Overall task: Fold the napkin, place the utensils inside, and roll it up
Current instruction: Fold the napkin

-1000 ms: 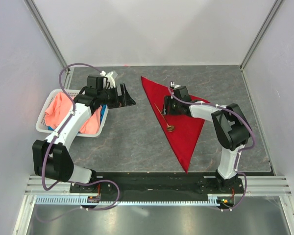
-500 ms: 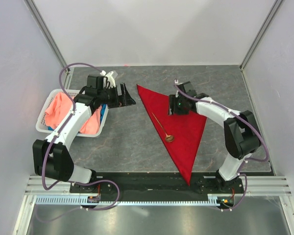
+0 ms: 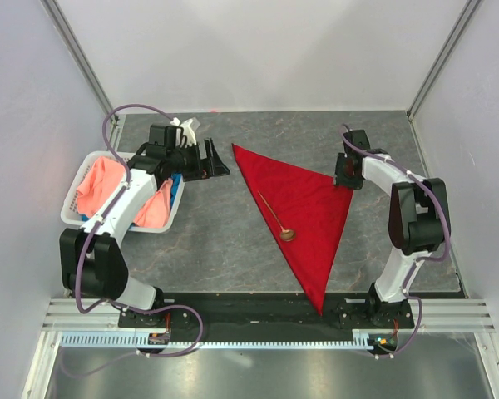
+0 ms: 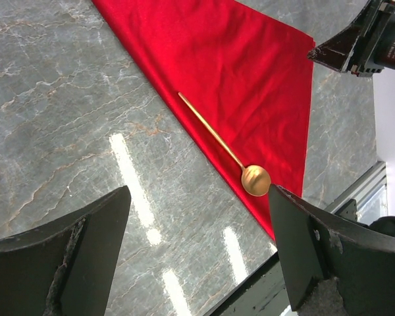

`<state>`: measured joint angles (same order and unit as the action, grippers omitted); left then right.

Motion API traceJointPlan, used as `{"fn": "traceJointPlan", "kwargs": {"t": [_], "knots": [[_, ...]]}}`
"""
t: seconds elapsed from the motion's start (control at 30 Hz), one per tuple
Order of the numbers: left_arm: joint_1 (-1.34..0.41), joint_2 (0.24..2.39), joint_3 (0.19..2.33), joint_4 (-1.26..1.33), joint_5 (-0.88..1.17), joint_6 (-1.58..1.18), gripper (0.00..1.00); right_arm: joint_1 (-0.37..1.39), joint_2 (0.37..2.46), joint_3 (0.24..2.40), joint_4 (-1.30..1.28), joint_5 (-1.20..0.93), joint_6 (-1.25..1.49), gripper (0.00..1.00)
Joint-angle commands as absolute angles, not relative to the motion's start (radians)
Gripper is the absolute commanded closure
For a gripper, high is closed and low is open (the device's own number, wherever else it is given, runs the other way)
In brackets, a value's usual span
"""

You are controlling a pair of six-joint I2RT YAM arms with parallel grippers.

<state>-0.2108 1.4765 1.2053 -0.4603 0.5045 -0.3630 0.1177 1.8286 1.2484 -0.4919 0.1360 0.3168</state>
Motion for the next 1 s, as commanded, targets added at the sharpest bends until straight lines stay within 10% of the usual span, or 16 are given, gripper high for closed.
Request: {"fn": "traceJointPlan", "kwargs": {"t": [0.0, 0.97], "knots": [[-0.198, 1.483, 1.22, -0.439, 0.502, -0.313, 0.08, 0.094, 1.871, 1.308, -0.502, 0.176, 0.302, 0.53], [-0.179, 1.488, 1.193, -0.422, 0.534, -0.322, 0.08, 0.038, 1.967, 1.338, -0.436, 0.112, 0.285, 0.63]]}}
